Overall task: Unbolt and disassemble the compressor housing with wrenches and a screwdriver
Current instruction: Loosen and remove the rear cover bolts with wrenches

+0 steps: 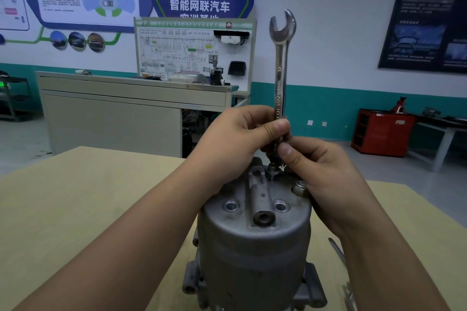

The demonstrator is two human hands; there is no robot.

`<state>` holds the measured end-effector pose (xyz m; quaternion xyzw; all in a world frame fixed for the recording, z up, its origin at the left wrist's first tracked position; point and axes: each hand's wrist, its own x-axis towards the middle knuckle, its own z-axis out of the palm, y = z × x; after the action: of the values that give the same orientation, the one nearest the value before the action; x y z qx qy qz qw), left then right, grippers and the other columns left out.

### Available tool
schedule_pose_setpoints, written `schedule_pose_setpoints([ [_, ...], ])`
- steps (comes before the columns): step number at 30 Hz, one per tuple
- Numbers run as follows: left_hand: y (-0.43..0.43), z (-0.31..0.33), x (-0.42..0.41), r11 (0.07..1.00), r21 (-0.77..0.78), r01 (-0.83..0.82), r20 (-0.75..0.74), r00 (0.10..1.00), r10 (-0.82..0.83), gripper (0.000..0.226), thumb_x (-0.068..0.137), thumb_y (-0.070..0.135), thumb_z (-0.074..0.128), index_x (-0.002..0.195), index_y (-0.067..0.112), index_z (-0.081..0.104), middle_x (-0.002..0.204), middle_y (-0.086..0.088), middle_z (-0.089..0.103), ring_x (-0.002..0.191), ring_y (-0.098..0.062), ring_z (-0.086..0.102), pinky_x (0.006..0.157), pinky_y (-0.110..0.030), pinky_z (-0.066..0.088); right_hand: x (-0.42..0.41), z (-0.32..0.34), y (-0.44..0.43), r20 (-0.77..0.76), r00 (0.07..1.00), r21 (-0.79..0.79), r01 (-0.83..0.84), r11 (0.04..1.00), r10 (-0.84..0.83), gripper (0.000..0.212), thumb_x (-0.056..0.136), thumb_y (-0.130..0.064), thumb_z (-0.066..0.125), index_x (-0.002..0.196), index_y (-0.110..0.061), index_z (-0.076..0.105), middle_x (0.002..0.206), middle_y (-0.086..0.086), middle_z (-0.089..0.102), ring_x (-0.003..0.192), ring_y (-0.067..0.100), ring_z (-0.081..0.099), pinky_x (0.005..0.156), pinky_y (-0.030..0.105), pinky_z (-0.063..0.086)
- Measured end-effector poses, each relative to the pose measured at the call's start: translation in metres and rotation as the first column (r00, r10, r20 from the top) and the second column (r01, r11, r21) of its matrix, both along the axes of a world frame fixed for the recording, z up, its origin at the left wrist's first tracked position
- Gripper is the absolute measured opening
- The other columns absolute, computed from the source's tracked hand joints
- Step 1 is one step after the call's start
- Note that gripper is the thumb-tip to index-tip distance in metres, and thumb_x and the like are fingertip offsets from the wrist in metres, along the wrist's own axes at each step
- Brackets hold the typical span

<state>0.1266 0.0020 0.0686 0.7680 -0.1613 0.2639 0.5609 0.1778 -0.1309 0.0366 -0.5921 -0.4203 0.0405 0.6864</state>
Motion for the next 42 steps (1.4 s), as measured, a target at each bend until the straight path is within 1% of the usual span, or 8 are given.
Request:
schedule_pose_setpoints([
  [3, -0.0032, 0.0020, 0.0000, 0.999, 0.018, -0.033, 0.026, 0.999, 0.033, 0.015, 0.077, 0.032, 0.059, 0.067, 0.026, 0.068, 0.077, -0.003, 0.068, 0.076, -0.016, 0.062, 0.083, -0.042, 0.052, -0.0022, 0.0006, 0.0020, -0.032, 0.999, 0.079, -0.013, 0.997, 0.016, 0.020, 0.071, -0.025, 0.061, 0.082, -0.025, 0.077, 0.082, -0.001, 0.074, 0.076, 0.004, 0.067, 0.064, 0.016, 0.052],
  [6, -0.0042, 0.0033, -0.0003, 0.999, 0.033, -0.008, 0.040, 0.999, 0.006, 0.014, 0.084, 0.026, 0.061, 0.070, 0.025, 0.066, 0.075, -0.001, 0.066, 0.077, -0.015, 0.061, 0.081, -0.038, 0.050, -0.0021, 0.0008, 0.0022, -0.057, 0.998, 0.122, -0.020, 0.992, 0.027, 0.018, 0.070, -0.022, 0.062, 0.081, -0.022, 0.077, 0.079, -0.003, 0.073, 0.069, 0.000, 0.065, 0.058, 0.013, 0.048],
  [10, -0.0044, 0.0055, -0.0021, 0.994, 0.088, 0.063, 0.033, 0.997, -0.066, 0.022, 0.092, 0.010, 0.055, 0.073, 0.019, 0.063, 0.070, 0.005, 0.062, 0.073, -0.010, 0.058, 0.072, -0.020, 0.048, 0.0016, 0.0001, -0.0005, -0.087, 0.993, 0.117, -0.072, 0.991, 0.082, 0.022, 0.068, -0.021, 0.064, 0.085, -0.020, 0.077, 0.084, 0.002, 0.073, 0.077, 0.008, 0.067, 0.066, 0.019, 0.053],
  [15, -0.0070, 0.0089, -0.0037, 0.984, 0.130, 0.120, 0.001, 0.993, -0.121, 0.023, 0.091, 0.008, 0.054, 0.072, 0.018, 0.062, 0.066, 0.010, 0.062, 0.070, -0.002, 0.058, 0.069, -0.013, 0.045, 0.0026, 0.0009, -0.0027, -0.092, 0.992, 0.124, -0.079, 0.989, 0.091, 0.025, 0.062, -0.023, 0.066, 0.084, -0.020, 0.077, 0.083, 0.003, 0.073, 0.075, 0.008, 0.066, 0.066, 0.018, 0.052],
  [23, -0.0042, 0.0086, -0.0018, 0.977, 0.190, 0.100, 0.017, 0.994, -0.105, 0.015, 0.083, 0.024, 0.055, 0.071, 0.023, 0.063, 0.078, 0.006, 0.057, 0.081, -0.009, 0.056, 0.079, -0.026, 0.045, 0.0018, 0.0012, -0.0022, -0.025, 0.996, 0.112, -0.077, 0.991, 0.081, 0.022, 0.064, -0.020, 0.066, 0.082, -0.025, 0.077, 0.076, -0.003, 0.072, 0.071, 0.003, 0.064, 0.063, 0.016, 0.050],
  [27, -0.0037, 0.0069, -0.0019, 0.976, 0.203, 0.080, 0.037, 0.995, -0.090, 0.016, 0.085, 0.023, 0.056, 0.071, 0.024, 0.064, 0.091, -0.003, 0.058, 0.088, -0.012, 0.058, 0.087, -0.030, 0.046, 0.0011, 0.0017, -0.0023, 0.001, 0.997, 0.102, -0.083, 0.991, 0.083, 0.024, 0.067, -0.017, 0.063, 0.082, -0.028, 0.077, 0.076, -0.005, 0.072, 0.071, 0.001, 0.064, 0.064, 0.015, 0.050],
  [33, -0.0049, 0.0076, -0.0016, 0.979, 0.194, 0.057, 0.060, 0.996, -0.070, 0.014, 0.081, 0.026, 0.057, 0.069, 0.027, 0.065, 0.092, -0.001, 0.059, 0.089, -0.011, 0.059, 0.088, -0.028, 0.047, -0.0023, 0.0035, -0.0016, 0.022, 0.997, 0.132, -0.079, 0.988, 0.077, 0.025, 0.067, -0.014, 0.061, 0.080, -0.027, 0.077, 0.072, -0.006, 0.071, 0.066, -0.002, 0.062, 0.060, 0.012, 0.048],
  [42, -0.0014, 0.0029, -0.0009, 0.983, 0.162, 0.090, 0.061, 0.993, -0.101, 0.014, 0.080, 0.024, 0.057, 0.070, 0.026, 0.067, 0.088, 0.009, 0.060, 0.090, -0.004, 0.059, 0.088, -0.020, 0.046, -0.0014, 0.0031, -0.0029, 0.078, 0.996, 0.073, -0.044, 0.996, 0.038, 0.026, 0.068, -0.017, 0.060, 0.082, -0.032, 0.076, 0.076, -0.007, 0.072, 0.073, 0.000, 0.064, 0.065, 0.014, 0.049],
])
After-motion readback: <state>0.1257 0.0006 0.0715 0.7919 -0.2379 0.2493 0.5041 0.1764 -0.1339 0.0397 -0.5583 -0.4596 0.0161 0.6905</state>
